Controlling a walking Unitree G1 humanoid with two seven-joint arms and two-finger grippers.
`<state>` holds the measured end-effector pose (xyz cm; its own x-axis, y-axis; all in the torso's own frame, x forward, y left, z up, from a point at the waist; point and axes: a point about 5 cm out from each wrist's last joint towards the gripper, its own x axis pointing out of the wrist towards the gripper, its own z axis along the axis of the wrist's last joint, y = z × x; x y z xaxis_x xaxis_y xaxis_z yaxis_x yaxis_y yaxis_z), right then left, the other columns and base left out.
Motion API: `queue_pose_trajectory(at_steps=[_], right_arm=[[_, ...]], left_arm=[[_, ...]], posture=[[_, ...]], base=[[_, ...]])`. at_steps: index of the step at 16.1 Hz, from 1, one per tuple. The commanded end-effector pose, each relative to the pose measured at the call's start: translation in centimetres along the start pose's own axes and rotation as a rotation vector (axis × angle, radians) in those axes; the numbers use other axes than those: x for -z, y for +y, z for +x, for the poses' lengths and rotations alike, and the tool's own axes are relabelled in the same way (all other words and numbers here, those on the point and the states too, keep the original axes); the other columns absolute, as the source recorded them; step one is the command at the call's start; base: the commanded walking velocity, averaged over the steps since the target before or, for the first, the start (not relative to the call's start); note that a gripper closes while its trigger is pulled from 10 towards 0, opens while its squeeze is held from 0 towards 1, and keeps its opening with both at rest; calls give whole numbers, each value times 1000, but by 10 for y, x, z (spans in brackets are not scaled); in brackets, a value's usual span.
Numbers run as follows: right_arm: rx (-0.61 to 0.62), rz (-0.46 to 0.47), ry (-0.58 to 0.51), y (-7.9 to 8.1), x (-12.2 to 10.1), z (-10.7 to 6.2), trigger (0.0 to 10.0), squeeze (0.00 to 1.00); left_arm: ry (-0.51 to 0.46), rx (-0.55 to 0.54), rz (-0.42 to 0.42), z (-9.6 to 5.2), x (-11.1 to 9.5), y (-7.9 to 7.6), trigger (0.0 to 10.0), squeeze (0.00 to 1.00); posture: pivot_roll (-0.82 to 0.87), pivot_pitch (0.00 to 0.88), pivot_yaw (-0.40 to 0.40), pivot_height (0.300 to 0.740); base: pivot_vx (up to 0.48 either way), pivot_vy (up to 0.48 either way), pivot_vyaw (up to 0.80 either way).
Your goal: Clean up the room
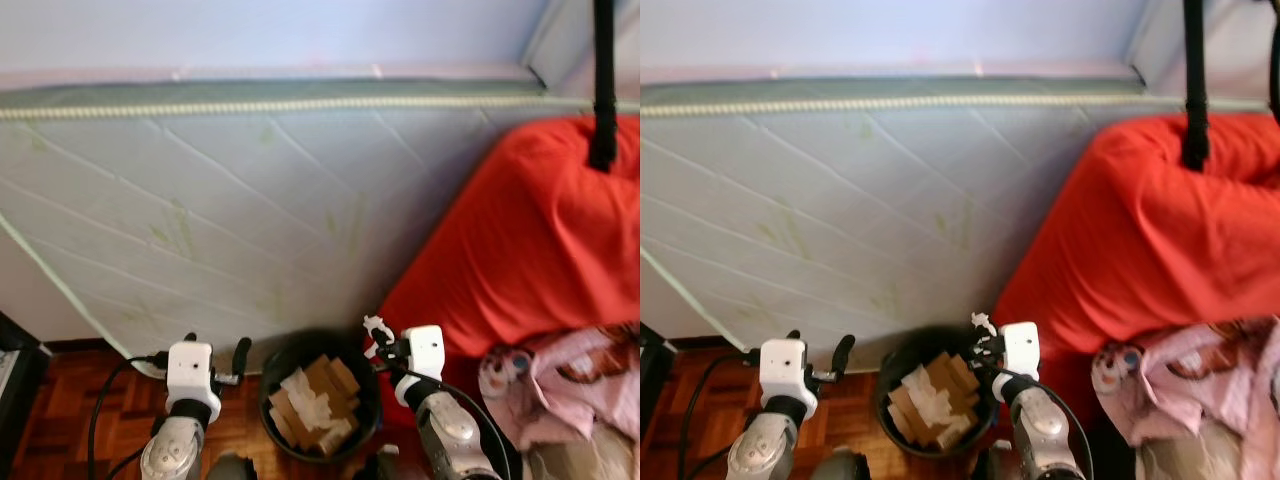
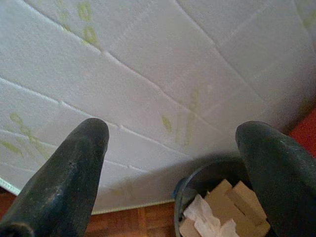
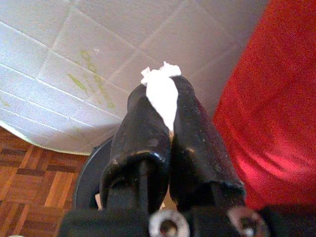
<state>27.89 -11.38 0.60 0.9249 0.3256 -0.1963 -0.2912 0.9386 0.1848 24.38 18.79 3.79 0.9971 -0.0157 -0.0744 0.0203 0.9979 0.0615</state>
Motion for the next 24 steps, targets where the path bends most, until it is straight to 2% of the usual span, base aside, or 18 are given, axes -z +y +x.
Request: queue_pose_trajectory(at_steps=[1,4,7,10,13,17,20,23,24], right_arm=[[2,-5,-2,-1,-1,0,10000,0],[0,-35,19,0,-5,6,10000,0],[-41,-31,15,9,-11,14,10000,0],[-55,-19,25,14,-16,21,10000,0],[-66,-15,38,18,-25,31,10000,0],[-83,-30,28,26,-40,43,10000,0],[-90,-70,47,25,-44,46,10000,0],[-106,-105,88,33,-57,58,10000,0],[-111,-77,89,36,-60,60,10000,0]], left_arm=[[5,9,0,-2,0,-3,10000,0],[6,7,-3,-3,-1,-3,10000,0],[-2,9,-2,-3,-6,-2,10000,0],[-32,10,4,2,-18,2,10000,0],[-73,-3,-32,8,-33,6,10000,0],[-103,-27,-29,7,-45,10,10000,0],[-112,-42,-31,3,-50,12,10000,0],[-148,-45,-29,2,-63,7,10000,0],[-159,-47,-30,2,-67,5,10000,0]], posture=[[11,170,-58,654],[14,183,-60,654],[31,207,-65,646],[55,235,-76,646],[79,269,-89,646],[105,308,-110,646],[120,331,-125,646],[156,375,-145,646],[169,386,-150,646]], base=[[0,0,0],[0,0,0],[0,0,0],[0,0,0],[0,0,0],[0,0,0],[0,0,0],[0,0,0],[0,0,0]])
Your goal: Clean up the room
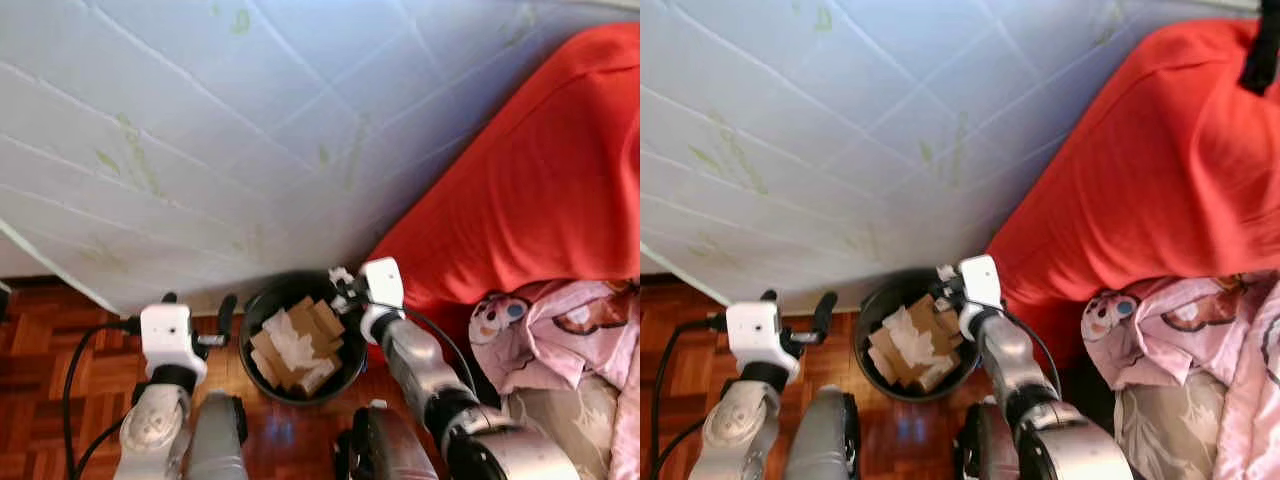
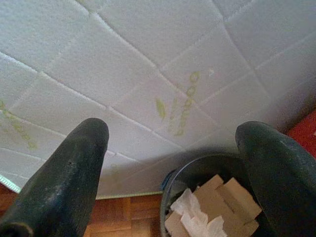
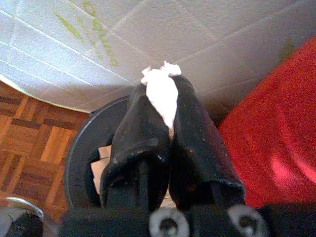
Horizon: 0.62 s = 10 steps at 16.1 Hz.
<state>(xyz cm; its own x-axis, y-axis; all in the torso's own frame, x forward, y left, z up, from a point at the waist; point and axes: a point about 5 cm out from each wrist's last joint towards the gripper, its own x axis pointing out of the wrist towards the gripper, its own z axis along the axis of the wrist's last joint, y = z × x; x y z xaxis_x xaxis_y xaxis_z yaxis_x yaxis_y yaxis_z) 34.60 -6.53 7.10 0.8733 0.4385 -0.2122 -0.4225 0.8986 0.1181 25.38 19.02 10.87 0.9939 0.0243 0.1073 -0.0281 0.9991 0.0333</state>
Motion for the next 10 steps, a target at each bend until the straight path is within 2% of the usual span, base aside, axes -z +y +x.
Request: queue_pose_trajectory(at_steps=[1,4,8,9,10], right_arm=[[-6,22,59,2,11,-2,10000,0],[-61,-16,98,19,7,6,10000,0],[-107,-22,115,36,8,9,10000,0],[-118,-22,119,38,9,9,10000,620],[-132,-24,121,41,9,10,10000,1000]], left_arm=[[11,0,-4,-4,-1,-4,10000,0],[-9,-4,-2,-8,-13,-10,10000,0],[21,-34,9,-26,-14,-7,10000,0],[27,-37,10,-28,-15,-7,10000,0],[38,-37,8,-30,-14,-8,10000,0]], posture=[[182,398,-153,646],[219,442,-161,646],[255,493,-159,646],[252,497,-159,646],[251,501,-161,646]], base=[[0,0,0],[0,0,0],[0,0,0],[0,0,0],[0,0,0]])
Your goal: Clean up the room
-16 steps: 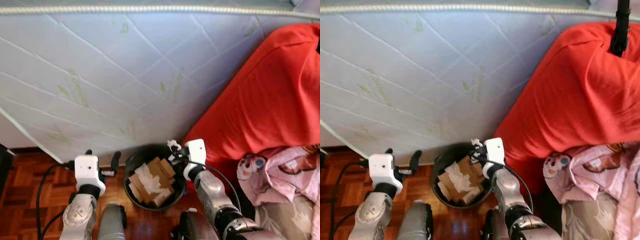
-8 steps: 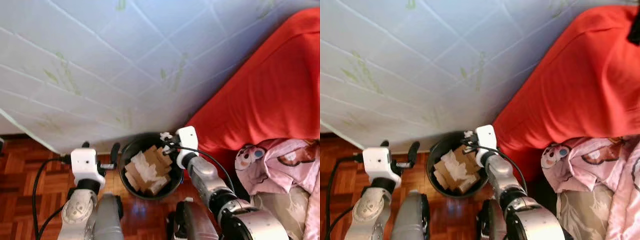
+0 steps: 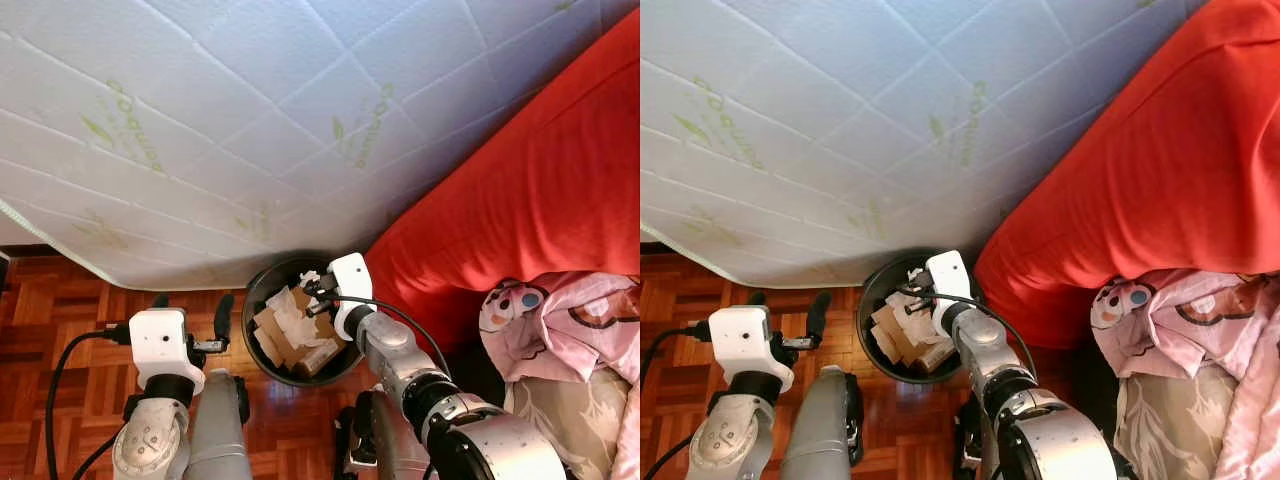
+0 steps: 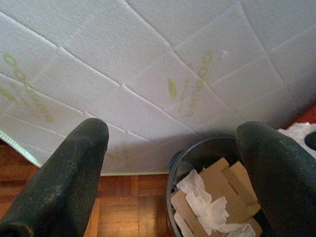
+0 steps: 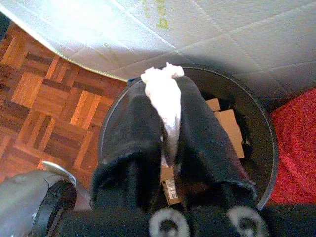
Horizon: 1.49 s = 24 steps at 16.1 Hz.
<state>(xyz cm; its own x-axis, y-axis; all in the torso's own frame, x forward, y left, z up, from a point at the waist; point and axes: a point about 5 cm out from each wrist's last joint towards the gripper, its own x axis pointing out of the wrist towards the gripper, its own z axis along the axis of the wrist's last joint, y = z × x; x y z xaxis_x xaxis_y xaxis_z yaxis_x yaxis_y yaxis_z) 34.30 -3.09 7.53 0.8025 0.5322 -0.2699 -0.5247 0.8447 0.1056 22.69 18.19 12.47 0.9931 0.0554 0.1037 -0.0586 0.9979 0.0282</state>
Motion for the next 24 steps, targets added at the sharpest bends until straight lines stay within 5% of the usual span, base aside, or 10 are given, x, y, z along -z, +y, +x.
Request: queue_pose_trajectory(at_steps=[1,12,13,15,18,24], right_arm=[[-34,9,44,11,11,0,10000,1000],[-44,4,25,10,4,2,10000,1000],[14,14,10,-1,3,-1,10000,0],[111,59,-11,-22,3,-7,10000,0],[409,211,0,-86,40,-50,10000,0],[679,364,157,-109,133,-129,10000,0]], left_arm=[[40,-6,9,-6,5,-2,10000,0],[61,-12,12,-3,8,-2,10000,0],[71,-10,16,-3,11,-1,10000,0],[101,-8,17,-4,19,3,10000,0],[241,-43,69,-17,58,30,10000,0],[397,-27,82,-19,103,39,10000,0]], posture=[[247,505,-162,646],[236,475,-152,646],[226,466,-148,646],[217,452,-145,646],[156,350,-112,646],[83,198,-46,646]], base=[[0,0,0],[0,0,0],[0,0,0],[0,0,0],[0,0,0],[0,0,0]])
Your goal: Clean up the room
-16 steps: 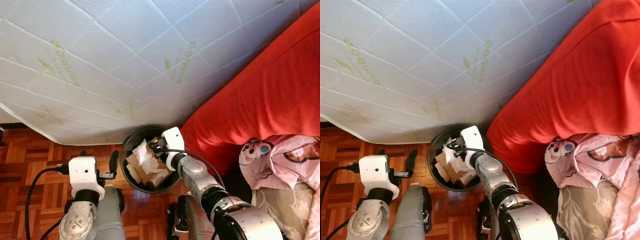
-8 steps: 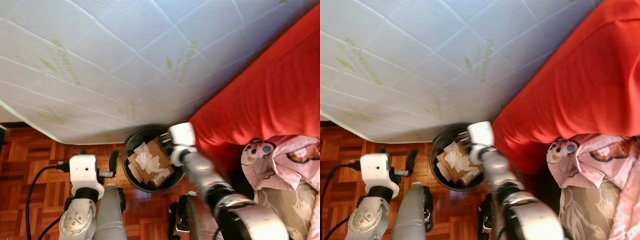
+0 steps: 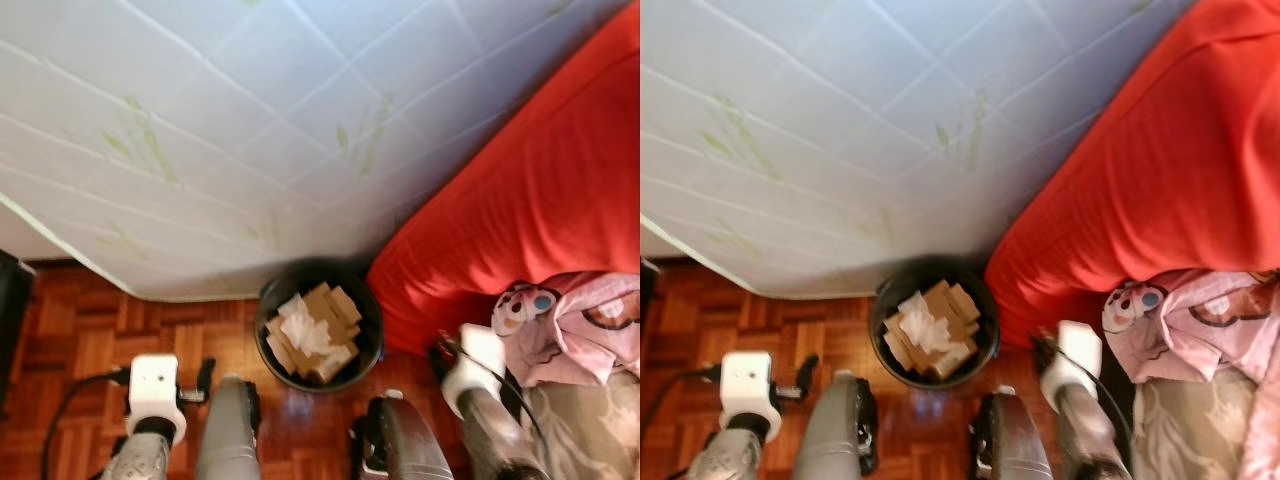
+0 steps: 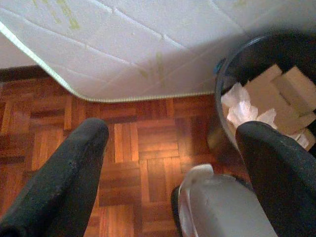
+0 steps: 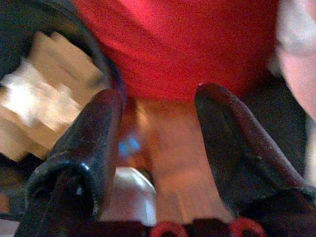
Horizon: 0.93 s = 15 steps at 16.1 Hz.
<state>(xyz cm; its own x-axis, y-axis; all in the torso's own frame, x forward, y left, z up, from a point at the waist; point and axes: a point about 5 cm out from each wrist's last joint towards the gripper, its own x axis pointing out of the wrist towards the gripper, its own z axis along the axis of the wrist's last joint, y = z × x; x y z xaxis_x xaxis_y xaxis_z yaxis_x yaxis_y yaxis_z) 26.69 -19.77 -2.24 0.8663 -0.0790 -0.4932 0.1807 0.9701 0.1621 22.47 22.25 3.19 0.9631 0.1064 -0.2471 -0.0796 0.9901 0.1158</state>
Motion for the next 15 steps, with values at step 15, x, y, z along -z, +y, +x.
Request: queue_pose_trajectory(at_steps=[15], right_arm=[[45,20,254,-6,66,-27,10000,0]], left_arm=[[474,13,-11,-4,99,-14,10000,0]], posture=[[30,0,-48,740]], base=[[0,0,0]])
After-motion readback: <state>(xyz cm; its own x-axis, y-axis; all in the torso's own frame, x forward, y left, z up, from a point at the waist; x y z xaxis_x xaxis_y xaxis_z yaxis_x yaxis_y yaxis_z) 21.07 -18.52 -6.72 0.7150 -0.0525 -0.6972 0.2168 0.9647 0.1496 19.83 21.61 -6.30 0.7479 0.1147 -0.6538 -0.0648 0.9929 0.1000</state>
